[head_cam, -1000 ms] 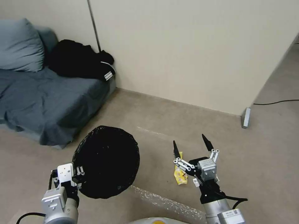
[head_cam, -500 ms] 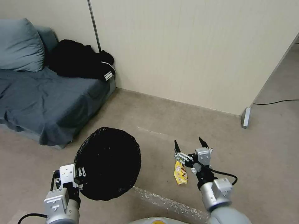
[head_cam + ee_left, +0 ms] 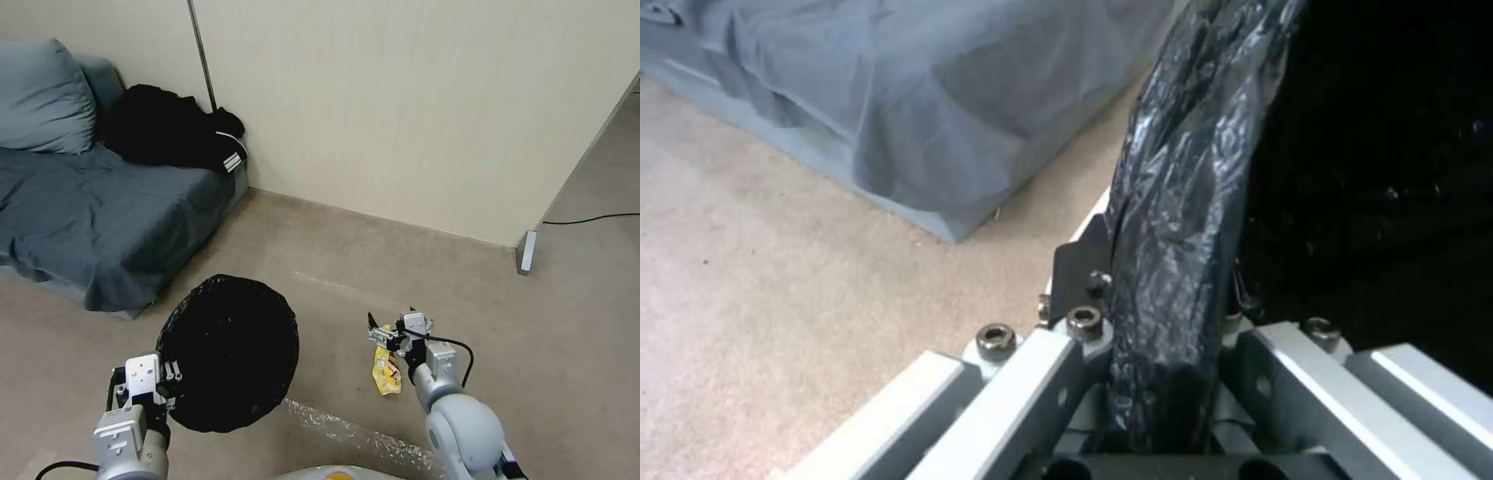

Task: Pick up the trash bin, then pick up the garbage from the floor and place it into the trash bin.

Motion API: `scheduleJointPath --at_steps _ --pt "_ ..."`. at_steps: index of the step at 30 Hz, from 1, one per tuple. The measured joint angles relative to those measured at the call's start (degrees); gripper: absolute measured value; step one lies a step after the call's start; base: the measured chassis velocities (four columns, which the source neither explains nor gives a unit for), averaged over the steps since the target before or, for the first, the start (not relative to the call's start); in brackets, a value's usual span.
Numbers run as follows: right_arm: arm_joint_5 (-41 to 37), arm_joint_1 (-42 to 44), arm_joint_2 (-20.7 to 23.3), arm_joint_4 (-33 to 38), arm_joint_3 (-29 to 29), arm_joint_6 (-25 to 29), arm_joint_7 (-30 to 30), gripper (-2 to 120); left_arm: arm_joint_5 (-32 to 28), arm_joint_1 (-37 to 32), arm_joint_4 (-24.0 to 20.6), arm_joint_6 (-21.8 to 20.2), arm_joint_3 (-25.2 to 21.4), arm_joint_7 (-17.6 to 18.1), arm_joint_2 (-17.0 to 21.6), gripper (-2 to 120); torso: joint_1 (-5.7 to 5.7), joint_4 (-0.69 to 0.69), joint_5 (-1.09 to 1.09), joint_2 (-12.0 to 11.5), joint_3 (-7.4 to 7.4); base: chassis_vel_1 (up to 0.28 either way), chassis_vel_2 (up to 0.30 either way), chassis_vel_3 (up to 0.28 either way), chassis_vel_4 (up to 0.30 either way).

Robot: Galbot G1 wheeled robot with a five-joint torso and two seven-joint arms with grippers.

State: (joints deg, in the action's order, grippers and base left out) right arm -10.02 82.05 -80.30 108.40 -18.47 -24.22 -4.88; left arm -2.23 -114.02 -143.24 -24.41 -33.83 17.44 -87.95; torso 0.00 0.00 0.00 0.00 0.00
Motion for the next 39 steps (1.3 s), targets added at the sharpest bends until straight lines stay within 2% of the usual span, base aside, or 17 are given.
scheduleJointPath --at_steps 4,12,19,21,24,35,36,38,39 --pt "-0.2 -1.8 -0.1 -4.9 1.3 0.2 -0.2 100 0.6 -0.2 0.0 0.0 0.2 0.0 0.0 2 0.0 0.0 -0.01 0.0 0.0 0.0 0.0 0.0 0.0" --pt "3.3 -3.9 -1.9 -16.3 2.5 3.8 0.6 98 1.2 -1.0 0.0 0.0 0.1 0.1 0.6 2 0.0 0.0 0.0 0.0 0.0 0.0 0.0 0.0 0.0" --pt "4.1 -5.1 -2.6 -19.8 2.6 4.6 0.9 97 1.5 -1.2 0.0 0.0 0.5 0.2 0.9 2 0.0 0.0 0.0 0.0 0.0 0.0 0.0 0.0 0.0" --pt "4.2 -5.6 -2.7 -21.0 2.4 5.0 1.3 90 1.8 -1.3 0.0 0.1 0.6 0.3 1.0 2 0.0 0.0 -0.01 0.0 0.0 0.0 0.0 0.0 0.0" --pt "4.2 -6.1 -2.9 -22.5 2.1 5.7 1.6 88 1.9 -1.3 0.0 0.3 0.7 0.4 1.0 2 0.0 0.0 -0.01 0.0 0.0 0.0 0.0 0.0 0.0" --pt "4.5 -9.5 -3.9 -29.1 1.2 8.6 2.5 86 2.3 -1.1 0.0 0.9 1.4 0.7 1.0 2 0.0 0.0 -0.01 0.0 0.0 0.0 0.0 0.0 0.0" --pt "4.5 -9.6 -3.9 -29.4 1.1 8.7 2.5 84 2.3 -1.1 0.0 0.9 1.4 0.7 1.0 2 0.0 0.0 0.0 0.0 0.0 0.0 0.0 0.0 0.0" --pt "4.8 -10.7 -4.2 -31.5 0.9 9.8 2.5 72 2.3 -1.1 0.0 1.0 1.4 0.8 1.0 2 0.0 0.0 0.0 0.0 0.0 0.0 0.0 0.0 0.0" --pt "4.8 -10.7 -4.2 -31.5 0.9 9.8 2.5 72 2.3 -1.1 0.0 1.0 1.4 0.8 1.0 2 0.0 0.0 0.0 0.0 0.0 0.0 0.0 0.0 0.0"
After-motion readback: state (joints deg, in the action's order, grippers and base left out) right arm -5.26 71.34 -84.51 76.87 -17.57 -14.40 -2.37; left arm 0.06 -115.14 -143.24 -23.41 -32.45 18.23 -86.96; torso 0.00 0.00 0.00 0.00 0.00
